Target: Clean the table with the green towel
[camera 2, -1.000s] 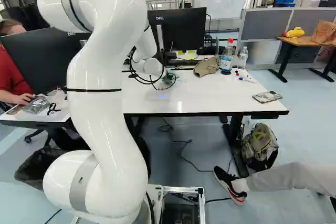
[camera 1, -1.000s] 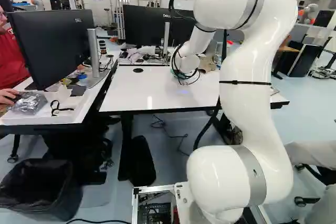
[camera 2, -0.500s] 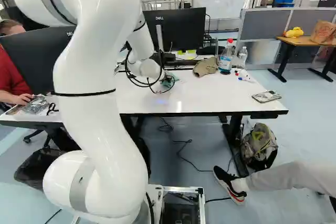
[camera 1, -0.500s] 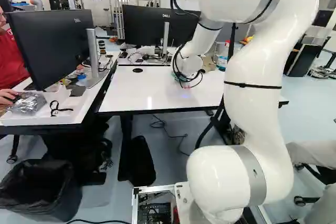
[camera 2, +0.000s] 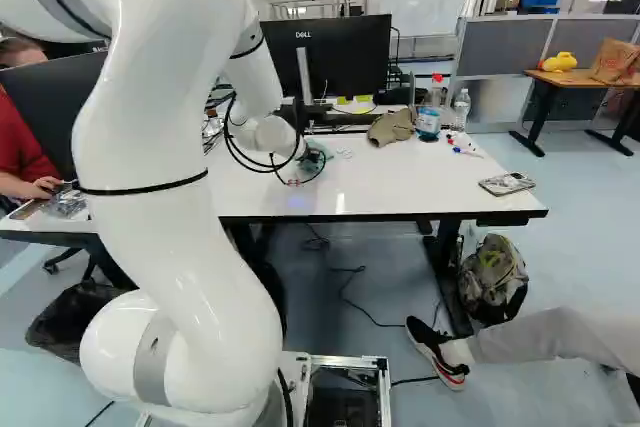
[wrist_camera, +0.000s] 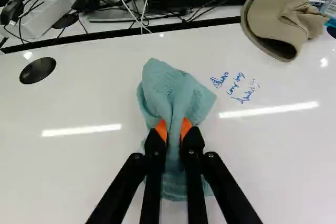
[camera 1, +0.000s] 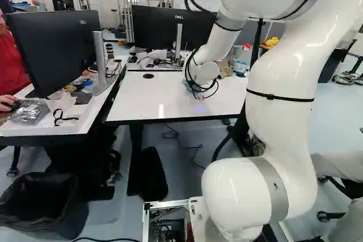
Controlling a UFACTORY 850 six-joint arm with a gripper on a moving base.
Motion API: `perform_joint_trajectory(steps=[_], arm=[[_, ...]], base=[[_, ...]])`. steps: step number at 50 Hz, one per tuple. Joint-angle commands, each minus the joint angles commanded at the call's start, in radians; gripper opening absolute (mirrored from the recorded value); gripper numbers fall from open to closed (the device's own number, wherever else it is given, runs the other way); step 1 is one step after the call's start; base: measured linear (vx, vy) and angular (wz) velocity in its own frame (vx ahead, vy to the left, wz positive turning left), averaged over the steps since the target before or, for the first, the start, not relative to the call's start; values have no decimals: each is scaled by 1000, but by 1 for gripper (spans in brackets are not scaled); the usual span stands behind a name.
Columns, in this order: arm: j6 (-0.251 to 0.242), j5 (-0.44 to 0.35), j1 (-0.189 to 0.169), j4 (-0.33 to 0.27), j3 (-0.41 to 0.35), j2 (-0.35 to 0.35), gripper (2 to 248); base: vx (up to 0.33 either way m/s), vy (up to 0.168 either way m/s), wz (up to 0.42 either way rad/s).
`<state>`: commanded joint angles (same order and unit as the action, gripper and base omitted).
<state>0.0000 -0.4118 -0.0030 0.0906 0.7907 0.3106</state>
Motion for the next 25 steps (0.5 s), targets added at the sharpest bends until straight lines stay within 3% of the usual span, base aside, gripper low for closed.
perform_joint_trajectory(steps=[13, 25], arm=[[0, 0, 35, 0, 29, 23, 48], [0, 0, 44, 0, 88, 70, 48]], base=[[0, 0, 0], [0, 0, 0]])
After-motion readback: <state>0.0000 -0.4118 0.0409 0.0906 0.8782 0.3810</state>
